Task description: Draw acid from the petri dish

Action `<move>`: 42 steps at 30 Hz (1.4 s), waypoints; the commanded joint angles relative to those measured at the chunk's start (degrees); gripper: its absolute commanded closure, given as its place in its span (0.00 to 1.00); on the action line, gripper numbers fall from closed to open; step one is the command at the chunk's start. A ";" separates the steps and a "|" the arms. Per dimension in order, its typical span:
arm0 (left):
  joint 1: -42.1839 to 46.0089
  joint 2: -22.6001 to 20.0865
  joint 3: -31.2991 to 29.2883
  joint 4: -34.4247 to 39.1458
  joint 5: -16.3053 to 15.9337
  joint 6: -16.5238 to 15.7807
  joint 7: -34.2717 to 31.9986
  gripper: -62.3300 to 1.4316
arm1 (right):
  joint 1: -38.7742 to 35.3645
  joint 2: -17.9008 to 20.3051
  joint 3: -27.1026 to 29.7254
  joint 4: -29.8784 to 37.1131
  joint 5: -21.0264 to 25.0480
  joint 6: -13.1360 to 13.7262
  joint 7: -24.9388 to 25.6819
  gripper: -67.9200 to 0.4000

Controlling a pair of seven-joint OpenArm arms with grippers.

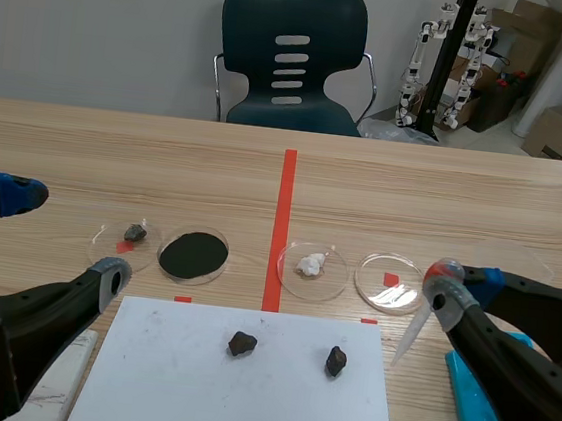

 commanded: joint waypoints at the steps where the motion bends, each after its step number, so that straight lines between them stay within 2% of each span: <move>1: -0.02 0.00 -0.48 1.03 -0.70 0.09 -0.79 0.00 | 0.22 0.15 0.81 0.22 1.09 -0.22 0.63 0.97; 8: -0.02 0.00 -0.48 1.03 -0.70 0.09 -0.79 0.00 | 3.26 0.15 1.57 0.15 3.52 -0.22 -1.66 0.97; 13: -0.02 0.00 -0.48 1.03 -0.70 0.09 -0.79 0.00 | 7.15 0.15 1.57 0.15 6.16 -0.20 -6.14 0.97; 19: -0.02 0.00 -0.48 1.03 -0.70 0.09 -0.79 0.00 | 13.42 0.15 1.57 -0.85 6.43 -0.17 -11.06 0.97; 23: -0.02 0.00 -0.48 1.03 -0.70 0.09 -0.79 0.00 | 18.03 0.15 1.55 -3.87 8.83 -0.17 -11.17 0.97; 29: -0.02 0.00 -0.48 1.03 -0.70 0.09 -0.79 0.00 | 25.53 0.17 0.13 -10.54 9.81 -0.20 -11.10 0.97; 42: -0.02 0.00 -0.48 1.03 -0.70 0.09 -0.79 0.00 | 37.86 0.15 -9.51 -24.41 10.08 -0.20 -8.90 0.97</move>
